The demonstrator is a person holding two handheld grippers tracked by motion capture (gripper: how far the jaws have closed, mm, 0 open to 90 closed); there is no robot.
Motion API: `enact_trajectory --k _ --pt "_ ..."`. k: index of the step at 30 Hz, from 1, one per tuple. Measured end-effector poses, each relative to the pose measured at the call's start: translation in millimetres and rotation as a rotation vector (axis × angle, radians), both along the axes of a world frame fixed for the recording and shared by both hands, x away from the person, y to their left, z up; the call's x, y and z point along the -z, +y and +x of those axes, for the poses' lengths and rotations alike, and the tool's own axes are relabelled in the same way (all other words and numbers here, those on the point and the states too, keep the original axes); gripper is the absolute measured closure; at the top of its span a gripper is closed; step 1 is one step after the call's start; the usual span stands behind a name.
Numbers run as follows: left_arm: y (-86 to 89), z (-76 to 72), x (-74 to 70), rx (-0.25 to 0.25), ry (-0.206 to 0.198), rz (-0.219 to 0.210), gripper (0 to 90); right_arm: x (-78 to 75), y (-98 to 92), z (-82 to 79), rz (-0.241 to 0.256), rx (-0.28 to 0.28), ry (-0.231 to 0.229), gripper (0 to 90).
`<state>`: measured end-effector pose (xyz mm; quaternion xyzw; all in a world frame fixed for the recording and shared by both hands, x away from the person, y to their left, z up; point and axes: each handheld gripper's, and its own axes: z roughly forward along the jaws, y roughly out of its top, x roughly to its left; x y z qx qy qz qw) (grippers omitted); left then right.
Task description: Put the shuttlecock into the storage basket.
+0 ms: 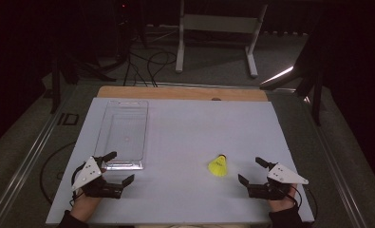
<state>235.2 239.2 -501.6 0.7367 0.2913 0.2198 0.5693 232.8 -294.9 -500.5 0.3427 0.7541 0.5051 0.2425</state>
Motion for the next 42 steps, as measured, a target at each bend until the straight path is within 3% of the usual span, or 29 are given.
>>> enact_trajectory --k 5,27,33,42 --pt "-1.7 -0.1 0.7 0.011 0.007 0.008 0.2 -1.3 -1.3 -0.9 -0.004 0.014 -0.015 9.1" --pt "-4.6 3.0 2.1 0.034 0.035 0.023 0.1 -1.2 1.2 -0.6 -0.02 0.009 0.002 9.1" --pt "-5.3 2.7 -2.4 0.045 0.031 0.027 0.1 -1.9 0.7 -0.7 -0.016 0.013 -0.004 9.1" --pt "-8.4 4.6 -14.0 0.067 0.028 -0.001 0.1 -3.3 2.1 -0.9 -0.01 0.016 0.002 9.1"
